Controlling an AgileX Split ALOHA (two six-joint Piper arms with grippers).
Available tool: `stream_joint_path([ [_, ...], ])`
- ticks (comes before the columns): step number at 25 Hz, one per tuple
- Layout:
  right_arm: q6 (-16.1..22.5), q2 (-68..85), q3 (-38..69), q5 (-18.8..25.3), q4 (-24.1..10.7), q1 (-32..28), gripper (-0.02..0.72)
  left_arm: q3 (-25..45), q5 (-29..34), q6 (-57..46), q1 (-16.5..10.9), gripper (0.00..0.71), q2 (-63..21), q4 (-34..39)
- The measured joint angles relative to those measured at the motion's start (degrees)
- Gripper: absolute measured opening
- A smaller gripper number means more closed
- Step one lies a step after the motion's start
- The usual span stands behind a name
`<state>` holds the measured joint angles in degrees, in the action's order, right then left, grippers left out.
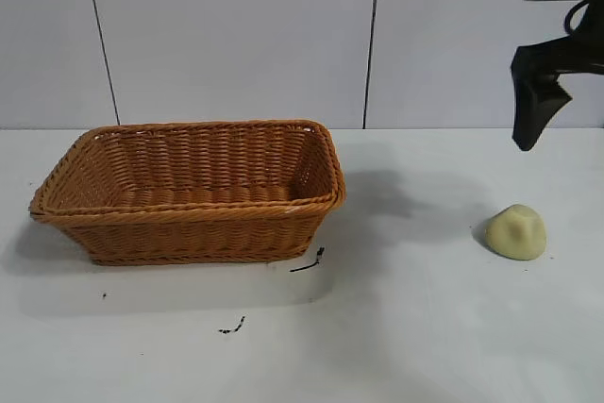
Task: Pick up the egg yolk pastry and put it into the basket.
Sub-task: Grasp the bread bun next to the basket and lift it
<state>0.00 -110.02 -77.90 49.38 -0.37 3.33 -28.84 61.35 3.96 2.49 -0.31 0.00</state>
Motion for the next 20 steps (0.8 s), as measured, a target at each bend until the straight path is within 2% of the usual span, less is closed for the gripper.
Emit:
stream_joint_path([
  [9,0.0,-9.9,0.0,-4.1,0.0,0.0,0.693,0.0,0.0,0.0,0.0,0.696,0.0,0.0],
  [16,0.0,-12.1,0.0,-6.3,0.4,0.0,0.693,0.0,0.0,0.0,0.0,0.696,0.0,0.0],
  [18,0.0,-12.1,-0.1,-6.8,0.4,0.0,0.661,0.0,0.0,0.0,0.0,0.696,0.0,0.0],
  [20,0.0,-12.1,-0.2,-6.8,0.4,0.0,0.55,0.0,0.0,0.0,0.0,0.696,0.0,0.0],
])
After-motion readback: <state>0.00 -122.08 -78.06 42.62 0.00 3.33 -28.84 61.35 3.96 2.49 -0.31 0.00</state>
